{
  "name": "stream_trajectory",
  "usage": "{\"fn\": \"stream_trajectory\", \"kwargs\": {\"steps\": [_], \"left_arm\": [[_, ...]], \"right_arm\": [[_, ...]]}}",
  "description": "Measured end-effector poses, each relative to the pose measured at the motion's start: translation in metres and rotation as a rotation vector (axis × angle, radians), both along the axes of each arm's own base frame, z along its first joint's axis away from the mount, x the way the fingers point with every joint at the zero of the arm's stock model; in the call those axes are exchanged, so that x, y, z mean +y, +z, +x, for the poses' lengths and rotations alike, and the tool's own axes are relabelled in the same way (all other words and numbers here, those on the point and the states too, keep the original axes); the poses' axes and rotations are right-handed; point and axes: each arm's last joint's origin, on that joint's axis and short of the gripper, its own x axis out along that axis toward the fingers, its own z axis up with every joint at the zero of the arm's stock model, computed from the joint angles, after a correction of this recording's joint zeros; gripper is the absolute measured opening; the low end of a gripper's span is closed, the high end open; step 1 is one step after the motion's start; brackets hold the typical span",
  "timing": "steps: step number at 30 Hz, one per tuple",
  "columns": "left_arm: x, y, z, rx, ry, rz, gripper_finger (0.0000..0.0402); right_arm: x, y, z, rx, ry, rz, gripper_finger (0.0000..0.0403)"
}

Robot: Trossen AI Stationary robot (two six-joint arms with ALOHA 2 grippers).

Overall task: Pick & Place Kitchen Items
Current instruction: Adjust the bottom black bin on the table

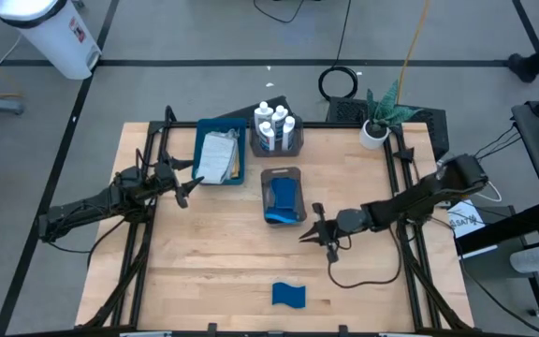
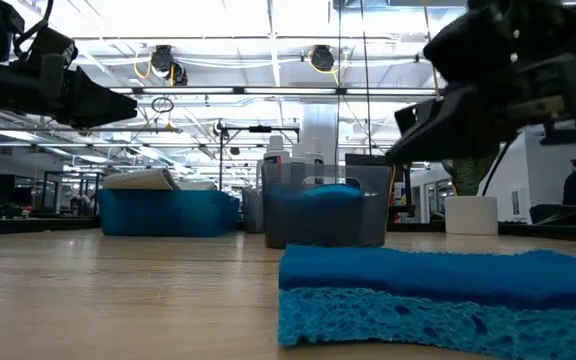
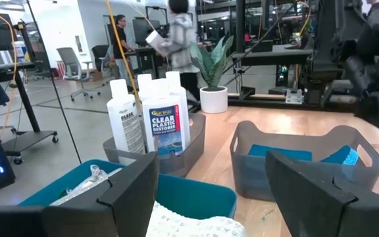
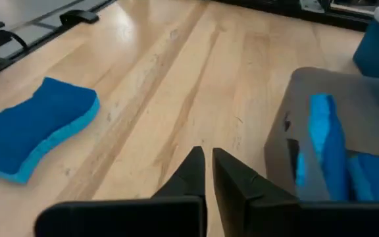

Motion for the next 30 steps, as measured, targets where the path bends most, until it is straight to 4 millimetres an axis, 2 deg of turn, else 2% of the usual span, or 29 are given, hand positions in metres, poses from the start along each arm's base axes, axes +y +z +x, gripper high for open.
{"fn": "stream_trajectory", "kwargs": {"steps": [4,11,18,30], "left_arm": [[0.0,0.0,0.0,-0.001,0.001,0.001,0.0283],[0.0,0.0,0.0,-0.002,0.0,0.001,0.0283],[0.0,0.0,0.0,-0.002,0.0,0.001,0.0283],[0.0,0.0,0.0,-0.002,0.001,0.001,0.0283]], "right_arm": [[0.001,-0.016,0.006,0.015,-0.007,0.002,0.0004],[-0.001,-0.032,0.011,0.021,-0.024,-0.002,0.0002],[-0.012,-0.04,0.014,0.046,-0.065,-0.011,0.0001],[-0.03,-0.04,0.018,0.047,-0.129,-0.009,0.0001]]}}
